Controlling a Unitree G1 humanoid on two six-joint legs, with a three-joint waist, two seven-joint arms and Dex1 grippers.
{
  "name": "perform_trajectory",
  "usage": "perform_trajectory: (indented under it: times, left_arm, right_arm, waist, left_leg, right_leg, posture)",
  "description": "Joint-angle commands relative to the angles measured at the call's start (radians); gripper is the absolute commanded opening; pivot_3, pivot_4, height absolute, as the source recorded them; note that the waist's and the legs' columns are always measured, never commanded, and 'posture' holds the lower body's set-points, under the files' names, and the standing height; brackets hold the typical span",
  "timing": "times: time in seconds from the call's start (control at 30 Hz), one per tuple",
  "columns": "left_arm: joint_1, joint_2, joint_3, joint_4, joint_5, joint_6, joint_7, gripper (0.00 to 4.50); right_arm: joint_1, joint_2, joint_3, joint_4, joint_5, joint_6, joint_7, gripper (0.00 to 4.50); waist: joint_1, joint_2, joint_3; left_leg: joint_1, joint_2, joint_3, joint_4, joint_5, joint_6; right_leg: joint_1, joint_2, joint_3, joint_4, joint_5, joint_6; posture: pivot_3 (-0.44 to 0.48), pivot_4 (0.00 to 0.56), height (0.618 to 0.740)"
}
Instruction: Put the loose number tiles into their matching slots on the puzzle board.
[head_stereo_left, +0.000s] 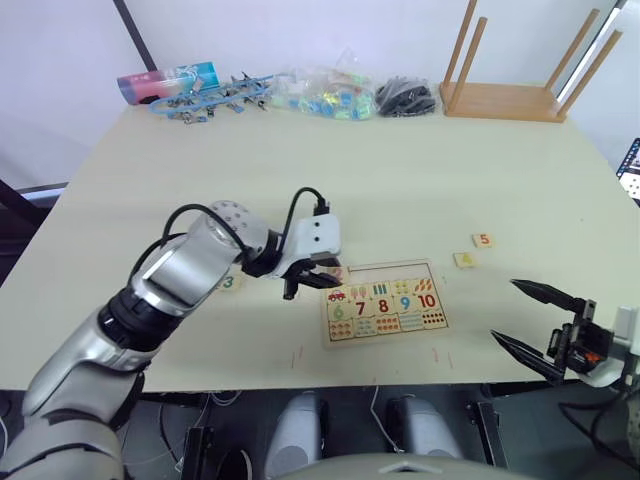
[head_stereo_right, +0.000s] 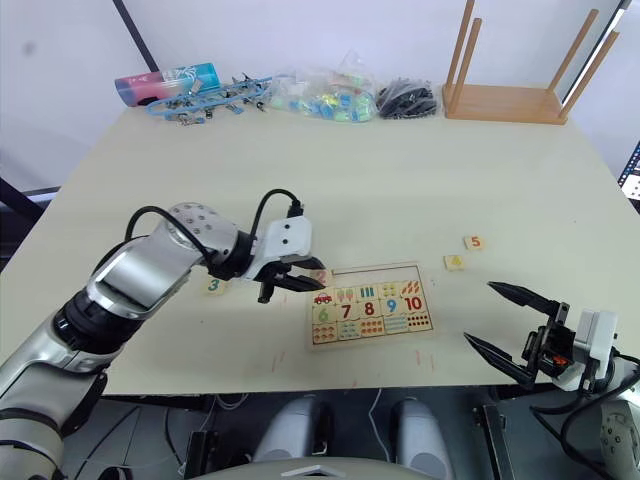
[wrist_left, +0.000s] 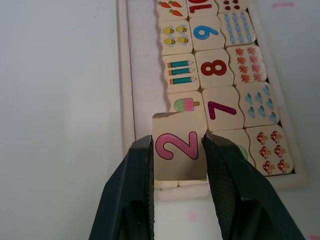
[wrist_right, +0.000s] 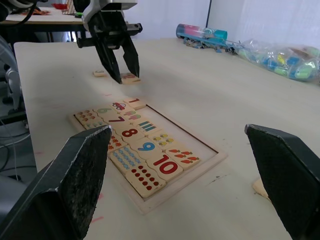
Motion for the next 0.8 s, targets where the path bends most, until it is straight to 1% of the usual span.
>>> perform_trajectory:
  times: [0.03, 0.23, 0.4, 0.6, 0.73, 0.8]
  left_arm:
    - [-0.056, -0.036, -0.018, 0.022, 0.032, 0.030, -0.005, 0.97]
    - [-0.133, -0.090, -0.070, 0.087, 0.075, 0.044, -0.036, 0.97]
    - [-0.162, -0.109, -0.117, 0.141, 0.139, -0.012, -0.056, 0.97]
    - [-0.177, -0.147, -0.134, 0.182, 0.180, -0.021, -0.072, 0.97]
    - [-0.197, -0.179, -0.134, 0.194, 0.171, 0.047, -0.097, 0.97]
    - [-0.207, -0.187, -0.135, 0.206, 0.187, 0.037, -0.094, 0.97]
  right_arm:
    - [-0.001, 0.002, -0.005, -0.020, 0.001, -0.016, -0.008, 4.50]
    - [-0.011, 0.004, -0.001, -0.004, -0.006, -0.029, -0.007, 4.50]
    - [-0.027, 0.005, -0.002, 0.007, -0.012, -0.038, -0.013, 4.50]
    - [-0.034, 0.003, -0.005, 0.020, -0.014, -0.048, -0.012, 4.50]
    - [-0.039, 0.004, -0.004, 0.027, -0.016, -0.054, -0.013, 4.50]
    - [-0.040, 0.004, -0.002, 0.029, -0.016, -0.058, -0.013, 4.50]
  waist:
    - [0.001, 0.000, 0.000]
    - [-0.001, 0.000, 0.000]
    - [-0.001, 0.000, 0.000]
    - [0.000, 0.000, 0.000]
    - [0.000, 0.000, 0.000]
    - [-0.001, 0.000, 0.000]
  left_leg:
    - [0.000, 0.000, 0.000, 0.000, 0.000, 0.000]
    - [0.000, 0.000, -0.001, 0.000, 0.000, 0.000]
    - [0.000, 0.000, -0.001, 0.000, 0.000, 0.000]
    - [0.000, 0.000, -0.002, 0.000, 0.000, 0.000]
    - [0.000, 0.000, -0.001, 0.000, 0.000, 0.000]
    - [0.000, 0.000, -0.002, 0.000, 0.000, 0.000]
  right_leg:
    - [0.000, 0.000, 0.000, 0.000, 0.000, 0.000]
    - [0.000, 0.000, 0.001, 0.000, 0.000, 0.000]
    - [0.000, 0.001, 0.001, 0.000, 0.000, 0.000]
    - [0.000, 0.001, 0.001, 0.000, 0.000, 0.000]
    - [0.000, 0.001, 0.002, 0.000, 0.000, 0.000]
    - [0.000, 0.001, 0.002, 0.000, 0.000, 0.000]
  posture:
    - [0.000, 0.150, 0.737]
    - [0.000, 0.150, 0.737]
    - [0.000, 0.150, 0.737]
    - [0.000, 0.150, 0.737]
    - [0.000, 0.150, 0.737]
    - [0.000, 0.150, 0.737]
